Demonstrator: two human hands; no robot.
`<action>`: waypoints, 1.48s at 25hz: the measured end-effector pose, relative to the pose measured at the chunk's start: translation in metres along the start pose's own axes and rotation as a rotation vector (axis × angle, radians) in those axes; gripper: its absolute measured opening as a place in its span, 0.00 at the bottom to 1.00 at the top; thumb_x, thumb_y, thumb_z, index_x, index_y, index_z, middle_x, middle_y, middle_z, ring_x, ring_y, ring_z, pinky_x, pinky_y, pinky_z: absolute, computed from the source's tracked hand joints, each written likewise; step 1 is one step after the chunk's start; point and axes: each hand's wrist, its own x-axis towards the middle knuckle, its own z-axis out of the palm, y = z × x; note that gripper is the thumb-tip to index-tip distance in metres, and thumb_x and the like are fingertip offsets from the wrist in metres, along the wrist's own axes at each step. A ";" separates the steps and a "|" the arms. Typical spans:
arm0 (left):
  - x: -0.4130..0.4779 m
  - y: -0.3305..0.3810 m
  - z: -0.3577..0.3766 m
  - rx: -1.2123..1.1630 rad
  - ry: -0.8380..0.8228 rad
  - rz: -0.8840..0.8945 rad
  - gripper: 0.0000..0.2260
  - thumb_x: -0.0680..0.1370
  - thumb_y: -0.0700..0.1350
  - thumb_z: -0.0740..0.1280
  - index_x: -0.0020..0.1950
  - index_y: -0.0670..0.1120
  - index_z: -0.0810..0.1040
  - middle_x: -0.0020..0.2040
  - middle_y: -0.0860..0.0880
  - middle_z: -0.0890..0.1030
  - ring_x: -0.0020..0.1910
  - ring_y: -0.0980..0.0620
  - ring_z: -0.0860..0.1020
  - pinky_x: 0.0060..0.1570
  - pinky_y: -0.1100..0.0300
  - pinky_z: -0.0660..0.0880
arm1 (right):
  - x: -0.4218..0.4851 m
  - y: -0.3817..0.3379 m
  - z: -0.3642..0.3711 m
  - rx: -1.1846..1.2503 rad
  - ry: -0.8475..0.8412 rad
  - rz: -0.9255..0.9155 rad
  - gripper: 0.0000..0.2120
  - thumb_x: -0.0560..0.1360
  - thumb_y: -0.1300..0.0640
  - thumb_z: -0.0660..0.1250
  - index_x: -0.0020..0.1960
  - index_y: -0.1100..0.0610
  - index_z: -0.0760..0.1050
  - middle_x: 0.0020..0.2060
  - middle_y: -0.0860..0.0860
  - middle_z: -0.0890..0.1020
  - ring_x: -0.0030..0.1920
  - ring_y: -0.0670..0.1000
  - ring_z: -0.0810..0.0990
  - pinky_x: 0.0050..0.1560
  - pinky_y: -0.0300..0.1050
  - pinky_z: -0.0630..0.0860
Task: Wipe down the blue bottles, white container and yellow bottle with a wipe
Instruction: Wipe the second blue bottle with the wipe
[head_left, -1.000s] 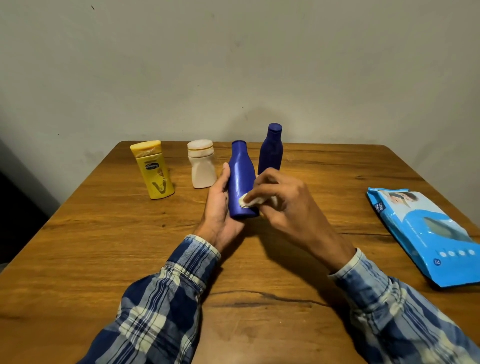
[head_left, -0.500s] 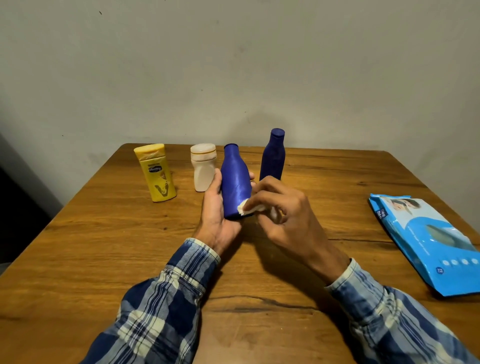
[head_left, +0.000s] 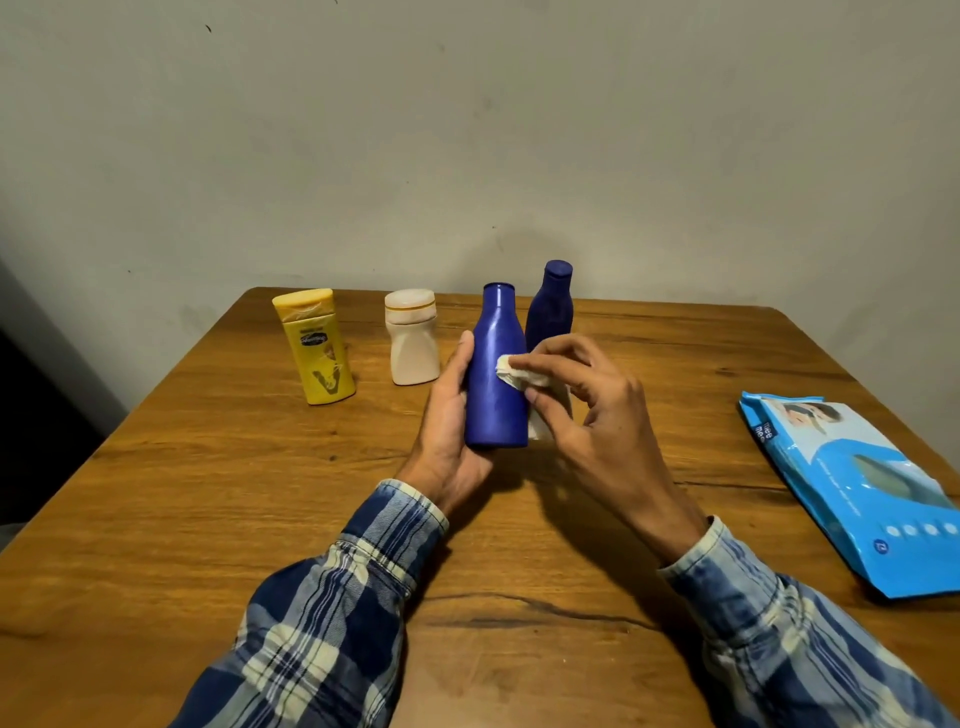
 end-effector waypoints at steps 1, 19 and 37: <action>0.001 0.000 -0.001 -0.011 0.009 -0.002 0.26 0.80 0.58 0.68 0.68 0.39 0.78 0.52 0.39 0.84 0.49 0.45 0.83 0.67 0.48 0.74 | -0.001 -0.002 -0.001 -0.011 -0.080 -0.035 0.16 0.74 0.69 0.70 0.60 0.58 0.83 0.55 0.50 0.79 0.58 0.43 0.77 0.61 0.37 0.76; -0.001 -0.014 0.001 0.280 -0.079 -0.105 0.28 0.81 0.64 0.63 0.71 0.44 0.74 0.54 0.39 0.81 0.40 0.45 0.78 0.31 0.55 0.76 | 0.006 0.011 -0.014 -0.171 0.140 -0.074 0.20 0.73 0.73 0.69 0.63 0.60 0.80 0.58 0.57 0.78 0.58 0.45 0.75 0.58 0.30 0.75; -0.002 -0.007 -0.007 0.057 -0.096 -0.122 0.40 0.76 0.73 0.63 0.75 0.43 0.73 0.55 0.38 0.84 0.56 0.41 0.82 0.70 0.43 0.71 | -0.009 -0.013 0.003 -0.323 -0.341 -0.328 0.18 0.74 0.57 0.62 0.60 0.59 0.81 0.58 0.56 0.77 0.57 0.52 0.75 0.59 0.48 0.77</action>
